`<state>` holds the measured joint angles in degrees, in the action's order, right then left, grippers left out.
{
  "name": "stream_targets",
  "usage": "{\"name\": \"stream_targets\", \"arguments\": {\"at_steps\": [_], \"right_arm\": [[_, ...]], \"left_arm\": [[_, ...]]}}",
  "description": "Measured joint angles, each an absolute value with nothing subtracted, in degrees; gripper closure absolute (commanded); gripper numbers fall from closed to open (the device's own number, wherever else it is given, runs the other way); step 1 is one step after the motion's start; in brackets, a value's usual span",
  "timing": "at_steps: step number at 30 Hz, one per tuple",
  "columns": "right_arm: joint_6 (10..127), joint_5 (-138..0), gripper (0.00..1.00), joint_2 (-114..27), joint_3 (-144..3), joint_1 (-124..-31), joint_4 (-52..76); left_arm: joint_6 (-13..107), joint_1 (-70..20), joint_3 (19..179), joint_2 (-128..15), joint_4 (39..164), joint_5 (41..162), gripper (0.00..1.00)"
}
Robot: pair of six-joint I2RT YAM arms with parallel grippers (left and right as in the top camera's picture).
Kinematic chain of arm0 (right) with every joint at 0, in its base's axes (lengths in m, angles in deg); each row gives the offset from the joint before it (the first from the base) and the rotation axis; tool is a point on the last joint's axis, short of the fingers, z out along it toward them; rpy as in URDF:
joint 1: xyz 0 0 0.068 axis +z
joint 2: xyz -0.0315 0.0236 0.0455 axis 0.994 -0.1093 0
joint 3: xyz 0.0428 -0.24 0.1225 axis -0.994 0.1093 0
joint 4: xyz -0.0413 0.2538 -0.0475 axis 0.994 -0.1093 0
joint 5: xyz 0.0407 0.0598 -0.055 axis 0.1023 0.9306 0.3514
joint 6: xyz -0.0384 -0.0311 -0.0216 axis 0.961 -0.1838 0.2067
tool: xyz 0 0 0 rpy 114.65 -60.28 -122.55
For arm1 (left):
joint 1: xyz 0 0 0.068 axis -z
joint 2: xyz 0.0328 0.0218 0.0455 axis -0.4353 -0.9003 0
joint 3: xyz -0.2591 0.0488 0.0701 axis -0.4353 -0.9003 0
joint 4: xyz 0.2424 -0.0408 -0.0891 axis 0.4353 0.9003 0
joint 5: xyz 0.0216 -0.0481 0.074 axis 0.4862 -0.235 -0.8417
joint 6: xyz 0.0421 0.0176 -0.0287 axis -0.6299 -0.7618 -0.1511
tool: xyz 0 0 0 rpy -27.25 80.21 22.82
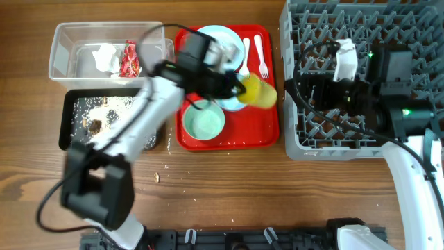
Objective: Sort waste into correct bins and load items into the dishwasher rack
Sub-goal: 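Hand the yellow cup from the left gripper to the right gripper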
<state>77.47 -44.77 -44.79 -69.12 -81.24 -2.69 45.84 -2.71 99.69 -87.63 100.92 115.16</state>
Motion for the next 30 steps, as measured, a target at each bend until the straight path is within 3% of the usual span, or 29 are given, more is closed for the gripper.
{"name": "stream_targets", "arguments": {"at_steps": [5,12,26,30], "right_arm": [[79.6,-32.6,0.00,-48.9,-69.1,-81.2,3.1],[83.1,-11.4,0.00,-55.2,-69.2,-81.2,13.0],[83.3,-6.0,0.12,-56.7,-69.2,-74.8,16.7],[82.4,-8.3,0.21,-56.7,-69.2,-72.7,17.5]], "left_arm": [[46.6,-11.6,99.7,-86.6,100.8,135.2,0.96],[46.8,-12.8,99.7,-86.6,100.9,151.4,0.96],[47.0,-12.6,99.7,-86.6,100.5,156.4,0.96],[47.0,-12.6,99.7,-86.6,100.4,156.6,0.96]]}}
